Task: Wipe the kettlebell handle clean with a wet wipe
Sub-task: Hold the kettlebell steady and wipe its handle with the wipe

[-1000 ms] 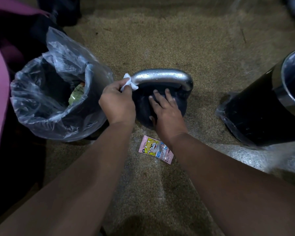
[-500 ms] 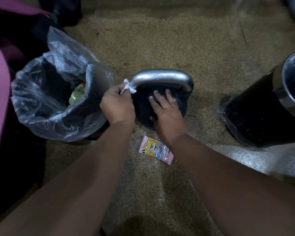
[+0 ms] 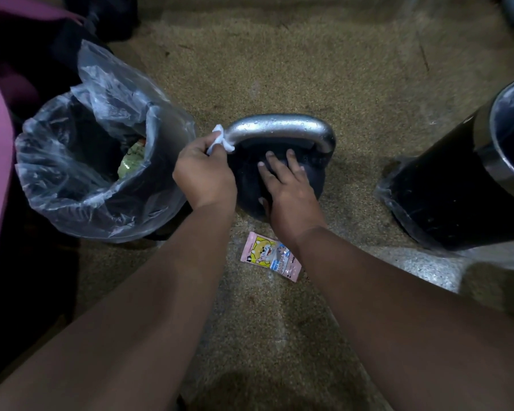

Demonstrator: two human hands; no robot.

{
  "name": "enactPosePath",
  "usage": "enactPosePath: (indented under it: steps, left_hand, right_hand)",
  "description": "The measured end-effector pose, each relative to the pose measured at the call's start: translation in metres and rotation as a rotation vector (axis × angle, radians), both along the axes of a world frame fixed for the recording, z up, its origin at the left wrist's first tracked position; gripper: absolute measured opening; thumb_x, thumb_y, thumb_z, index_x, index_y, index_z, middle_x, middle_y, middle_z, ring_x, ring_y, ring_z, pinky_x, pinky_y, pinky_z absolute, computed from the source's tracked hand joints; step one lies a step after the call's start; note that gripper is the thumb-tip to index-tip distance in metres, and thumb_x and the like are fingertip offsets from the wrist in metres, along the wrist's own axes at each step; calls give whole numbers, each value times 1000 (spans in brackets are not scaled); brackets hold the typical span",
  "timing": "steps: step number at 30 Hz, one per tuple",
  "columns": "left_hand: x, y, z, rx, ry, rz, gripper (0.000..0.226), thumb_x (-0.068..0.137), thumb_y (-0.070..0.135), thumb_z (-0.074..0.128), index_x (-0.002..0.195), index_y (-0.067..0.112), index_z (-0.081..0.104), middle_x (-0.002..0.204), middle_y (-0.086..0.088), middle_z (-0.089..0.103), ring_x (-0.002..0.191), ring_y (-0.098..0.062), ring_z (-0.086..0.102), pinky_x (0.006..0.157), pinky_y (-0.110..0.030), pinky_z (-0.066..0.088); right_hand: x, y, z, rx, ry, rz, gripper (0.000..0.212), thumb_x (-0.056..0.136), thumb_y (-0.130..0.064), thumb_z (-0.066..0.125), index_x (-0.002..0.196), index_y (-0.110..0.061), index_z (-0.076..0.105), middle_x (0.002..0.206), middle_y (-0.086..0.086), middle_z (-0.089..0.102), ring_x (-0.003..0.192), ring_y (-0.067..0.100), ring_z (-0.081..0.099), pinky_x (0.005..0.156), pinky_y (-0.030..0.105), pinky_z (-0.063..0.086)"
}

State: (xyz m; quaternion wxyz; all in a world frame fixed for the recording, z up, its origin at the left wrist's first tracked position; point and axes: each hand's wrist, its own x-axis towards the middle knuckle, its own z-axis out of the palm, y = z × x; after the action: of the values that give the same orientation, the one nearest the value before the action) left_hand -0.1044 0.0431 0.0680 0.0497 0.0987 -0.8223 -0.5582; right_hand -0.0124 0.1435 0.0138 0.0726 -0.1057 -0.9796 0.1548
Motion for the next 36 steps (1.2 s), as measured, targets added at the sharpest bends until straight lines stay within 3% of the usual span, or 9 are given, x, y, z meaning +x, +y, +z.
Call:
enactPosePath:
  steps: [2, 11, 20, 24, 28, 31, 36]
  left_hand:
    - [3, -1, -3, -27, 14, 7, 19, 90, 18, 65, 104, 22, 76, 101, 9, 73, 95, -4, 67, 91, -22, 52]
    - [-4, -1, -9, 38, 44, -5, 16, 85, 21, 69, 97, 25, 78, 94, 12, 75, 91, -1, 69, 91, -29, 54]
    - [1, -1, -10, 59, 37, -4, 17, 86, 18, 68, 97, 25, 78, 91, 11, 74, 85, -1, 69, 87, -29, 56]
    - [-4, -1, -7, 59, 59, -19, 17, 85, 19, 68, 96, 28, 78, 94, 12, 74, 91, 2, 68, 92, -28, 54]
    - [0, -4, -7, 59, 22, -13, 15, 87, 19, 68, 94, 30, 76, 88, 9, 74, 78, 0, 67, 82, -26, 57]
    - [-1, -2, -4, 59, 57, -41, 17, 86, 18, 68, 95, 30, 76, 96, 10, 73, 88, 1, 68, 87, -23, 55]
    - [-1, -6, -6, -11, 57, -50, 19, 86, 19, 65, 99, 29, 76, 98, 12, 73, 95, -1, 67, 93, -29, 53]
  right_hand:
    - [0, 0, 0, -10, 9, -5, 61, 89, -22, 62, 145, -13, 41, 155, 6, 30, 146, 36, 14, 115, 49, 25]
    - [-1, 1, 0, 6, -19, 9, 61, 91, -24, 59, 147, -14, 37, 157, 5, 25, 146, 36, 10, 118, 46, 14]
    - [-1, 2, 1, -13, 1, 6, 60, 90, -21, 61, 146, -13, 40, 156, 6, 28, 146, 37, 13, 117, 48, 19]
    - [-2, 1, 0, 4, -7, 5, 61, 89, -23, 61, 146, -12, 40, 156, 6, 29, 146, 38, 13, 117, 48, 19]
    - [0, 1, 0, -4, -6, 5, 61, 90, -22, 60, 146, -14, 39, 156, 6, 28, 146, 37, 12, 117, 48, 19]
    - [0, 1, 1, 8, -15, 6, 61, 91, -24, 59, 147, -14, 37, 157, 4, 26, 146, 36, 10, 118, 47, 18]
    - [0, 1, 1, 7, -6, 9, 61, 90, -23, 60, 146, -13, 39, 156, 6, 27, 146, 37, 12, 117, 47, 18]
